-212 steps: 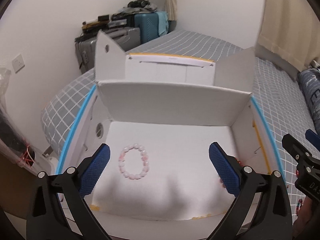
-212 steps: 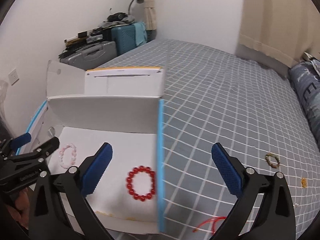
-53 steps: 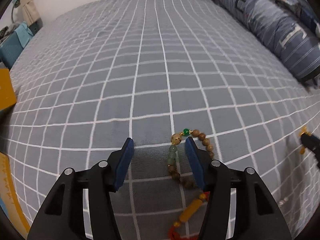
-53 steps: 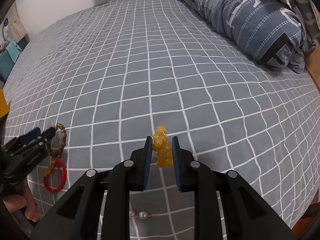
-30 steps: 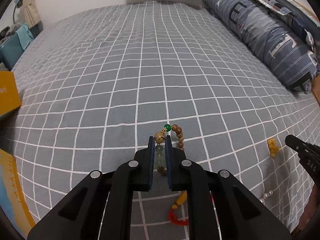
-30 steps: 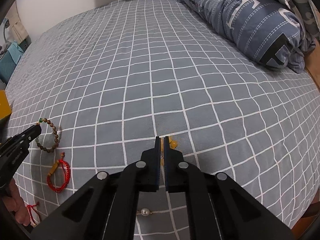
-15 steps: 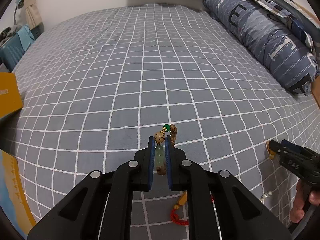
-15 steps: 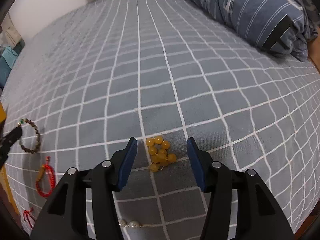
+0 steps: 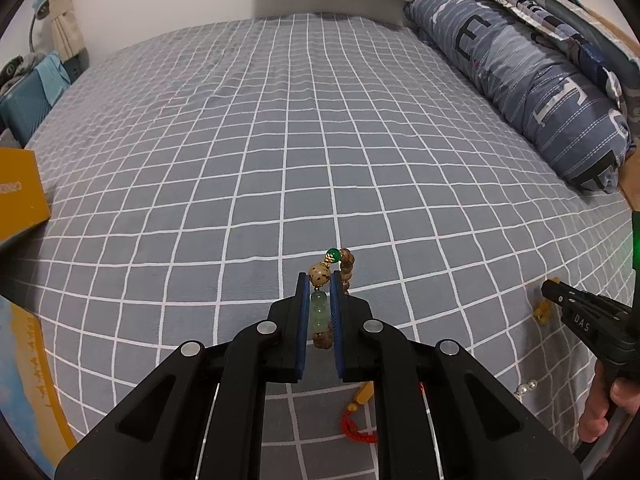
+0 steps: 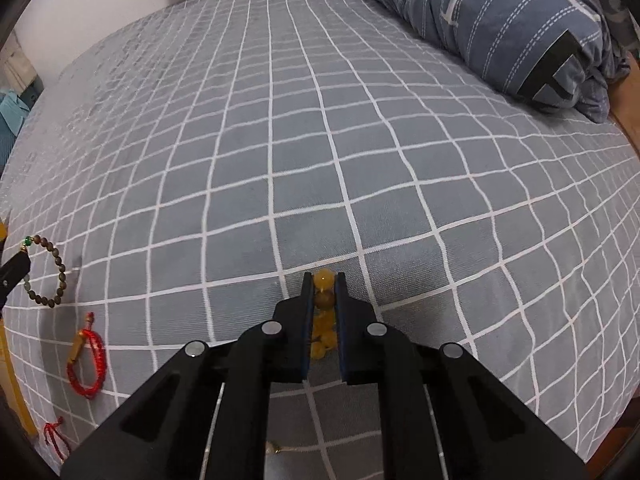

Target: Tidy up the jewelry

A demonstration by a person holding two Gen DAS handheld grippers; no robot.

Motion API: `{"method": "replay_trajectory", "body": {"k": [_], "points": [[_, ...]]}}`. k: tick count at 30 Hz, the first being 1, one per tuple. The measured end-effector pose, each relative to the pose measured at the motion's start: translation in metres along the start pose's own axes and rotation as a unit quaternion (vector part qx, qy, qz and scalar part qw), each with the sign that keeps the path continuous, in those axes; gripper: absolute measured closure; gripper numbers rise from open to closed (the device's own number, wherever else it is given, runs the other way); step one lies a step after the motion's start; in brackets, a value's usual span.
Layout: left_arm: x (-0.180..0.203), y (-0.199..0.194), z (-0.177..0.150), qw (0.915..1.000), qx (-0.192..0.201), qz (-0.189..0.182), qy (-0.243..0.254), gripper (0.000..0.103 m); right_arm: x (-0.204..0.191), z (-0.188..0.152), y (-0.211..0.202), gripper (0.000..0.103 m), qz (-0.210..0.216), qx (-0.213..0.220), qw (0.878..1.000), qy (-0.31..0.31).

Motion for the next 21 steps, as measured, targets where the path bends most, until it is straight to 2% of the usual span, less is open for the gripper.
{"method": "replay_trajectory", "body": {"k": [21], "points": [[-0.002, -0.053, 0.003, 0.9996, 0.029, -0.002, 0.003, 0.093, -0.014, 0.005, -0.068, 0.094, 0.007, 0.049, 0.999, -0.011]]}}
Point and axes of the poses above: each gripper's, at about its wrist camera, not at the fingertips, and y roughly the way its jaws point, x to its right, z to its top, the point moved 10 cm from there along y, roughly the way its jaws point, and after that the axes turned 3 degrees about -y, right-handed, at the moved point
